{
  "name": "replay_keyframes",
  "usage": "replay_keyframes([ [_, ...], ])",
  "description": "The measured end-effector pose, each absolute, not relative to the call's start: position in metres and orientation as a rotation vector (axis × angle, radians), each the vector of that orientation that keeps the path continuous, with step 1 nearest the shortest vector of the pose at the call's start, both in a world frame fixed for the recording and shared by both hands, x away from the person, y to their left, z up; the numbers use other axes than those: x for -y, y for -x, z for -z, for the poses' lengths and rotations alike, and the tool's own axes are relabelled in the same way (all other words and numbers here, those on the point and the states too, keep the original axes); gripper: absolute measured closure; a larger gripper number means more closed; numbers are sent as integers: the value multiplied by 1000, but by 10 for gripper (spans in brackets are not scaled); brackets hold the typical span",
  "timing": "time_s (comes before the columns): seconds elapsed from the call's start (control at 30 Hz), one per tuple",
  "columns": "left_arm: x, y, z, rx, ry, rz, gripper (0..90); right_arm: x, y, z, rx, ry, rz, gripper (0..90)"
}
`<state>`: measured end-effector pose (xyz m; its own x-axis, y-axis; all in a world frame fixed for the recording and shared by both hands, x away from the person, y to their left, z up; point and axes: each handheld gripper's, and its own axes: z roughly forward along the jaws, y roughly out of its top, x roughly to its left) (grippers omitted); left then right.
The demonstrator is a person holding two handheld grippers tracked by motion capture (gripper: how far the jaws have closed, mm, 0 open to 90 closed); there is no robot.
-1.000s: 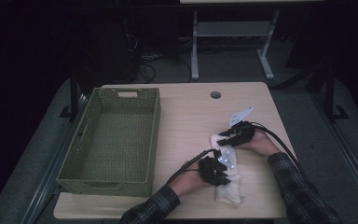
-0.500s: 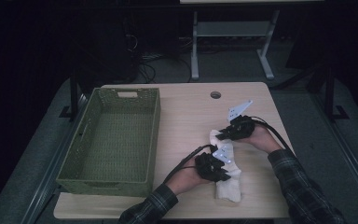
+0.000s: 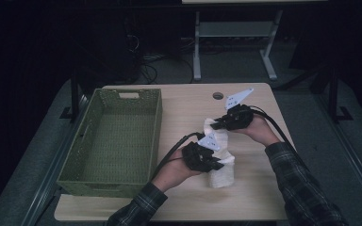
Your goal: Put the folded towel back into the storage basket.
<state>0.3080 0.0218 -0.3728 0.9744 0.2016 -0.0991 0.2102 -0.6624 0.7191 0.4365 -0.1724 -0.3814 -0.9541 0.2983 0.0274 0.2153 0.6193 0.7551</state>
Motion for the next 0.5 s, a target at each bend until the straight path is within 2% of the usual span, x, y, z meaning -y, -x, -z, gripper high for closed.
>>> replay_keyframes([
  [0.27,-42,-307,340,-281,-2322,-53,808,156,-442,365,-2720,-412,-1281,801],
  [0.5,-78,-318,318,-264,-2276,-43,807,138,-451,353,-2712,-418,-1329,801],
])
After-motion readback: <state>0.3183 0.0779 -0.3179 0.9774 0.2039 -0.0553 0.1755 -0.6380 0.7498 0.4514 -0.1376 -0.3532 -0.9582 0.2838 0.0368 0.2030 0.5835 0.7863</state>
